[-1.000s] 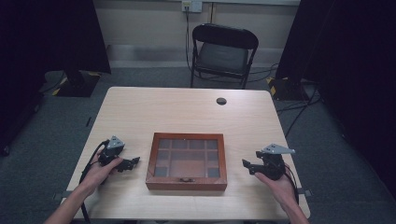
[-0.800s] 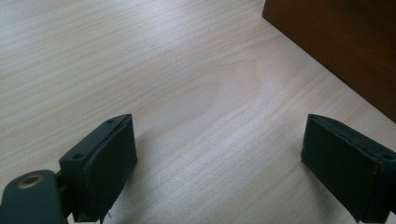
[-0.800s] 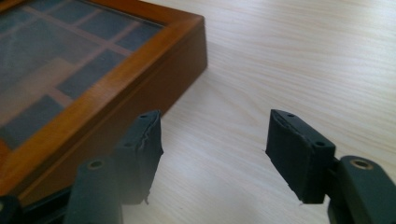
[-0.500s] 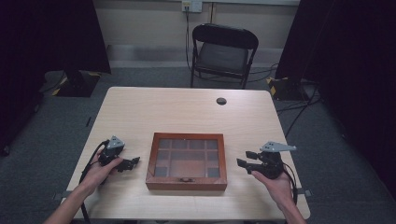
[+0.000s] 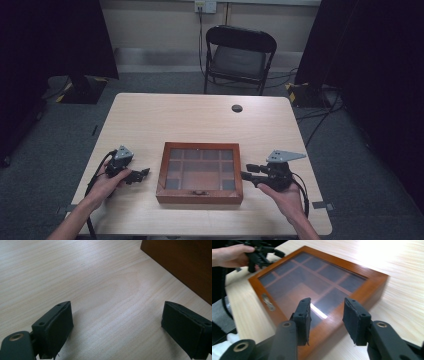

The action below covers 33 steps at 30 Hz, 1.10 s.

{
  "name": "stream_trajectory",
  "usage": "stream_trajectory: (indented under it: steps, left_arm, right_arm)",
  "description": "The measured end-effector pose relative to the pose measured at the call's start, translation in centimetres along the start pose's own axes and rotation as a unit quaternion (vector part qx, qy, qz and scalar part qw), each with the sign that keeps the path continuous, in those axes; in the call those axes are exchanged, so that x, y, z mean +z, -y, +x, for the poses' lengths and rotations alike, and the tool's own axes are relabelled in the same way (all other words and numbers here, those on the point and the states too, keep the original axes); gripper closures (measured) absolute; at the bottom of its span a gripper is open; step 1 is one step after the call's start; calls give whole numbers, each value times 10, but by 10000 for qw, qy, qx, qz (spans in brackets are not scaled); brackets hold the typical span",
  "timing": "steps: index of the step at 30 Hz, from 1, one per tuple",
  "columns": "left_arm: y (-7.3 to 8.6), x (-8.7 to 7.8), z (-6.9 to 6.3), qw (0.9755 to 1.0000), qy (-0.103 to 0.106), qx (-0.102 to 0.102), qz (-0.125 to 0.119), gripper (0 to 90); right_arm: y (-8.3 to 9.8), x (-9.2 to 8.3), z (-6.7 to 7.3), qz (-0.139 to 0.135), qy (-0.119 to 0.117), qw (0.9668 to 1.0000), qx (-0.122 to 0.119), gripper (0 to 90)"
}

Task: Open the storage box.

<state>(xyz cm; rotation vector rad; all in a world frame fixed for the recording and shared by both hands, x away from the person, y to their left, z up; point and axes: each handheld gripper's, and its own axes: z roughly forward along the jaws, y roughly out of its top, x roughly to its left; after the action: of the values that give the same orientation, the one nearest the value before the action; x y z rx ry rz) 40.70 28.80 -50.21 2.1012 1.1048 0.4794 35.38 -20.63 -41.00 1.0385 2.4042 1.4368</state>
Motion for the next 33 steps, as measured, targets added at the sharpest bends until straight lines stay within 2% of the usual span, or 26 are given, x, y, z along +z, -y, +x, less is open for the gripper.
stream_trajectory:
  steps: [5, 8, 9, 14, 20, 25, 28, 29, 30, 33]
  left_arm:
    - [0, 0, 0, 10000, 1, -3, -7, 97]
    - [0, 0, 0, 10000, 0, -1, 0, 97]
    - [0, 0, 0, 10000, 0, 2, -3, 97]
    - [0, 0, 0, 10000, 1, 4, -3, 97]
    - [0, 0, 0, 10000, 1, 2, -3, 97]
    - [0, 0, 0, 10000, 0, -1, 0, 97]
    - [0, 0, 0, 10000, 2, 1, -4, 97]
    - [0, 0, 0, 10000, 2, 1, -4, 97]
    - [0, 0, 0, 10000, 2, 3, -3, 97]
    - [0, 0, 0, 10000, 1, 0, 0, 97]
  right_arm:
    - [-12, 10, 10, 17, -169, 9998, -140, 601]
    - [-22, 23, 19, 46, -337, 9990, -277, 615]
    - [-22, 23, 19, 46, -337, 9990, -277, 615]
    - [-29, 41, 33, 6, -630, 9972, -401, 653]
    - [-25, 51, 41, 79, -894, 9949, -457, 707]
    - [-23, 58, 47, 151, -1004, 9935, -516, 747]
    - [-19, 69, 53, 366, -1196, 9904, -585, 770]
    - [-19, 69, 53, 366, -1196, 9904, -585, 770]
    - [-18, 74, 57, 455, -1317, 9883, -613, 780]
    - [-17, 78, 60, 529, -1389, 9869, -627, 786]
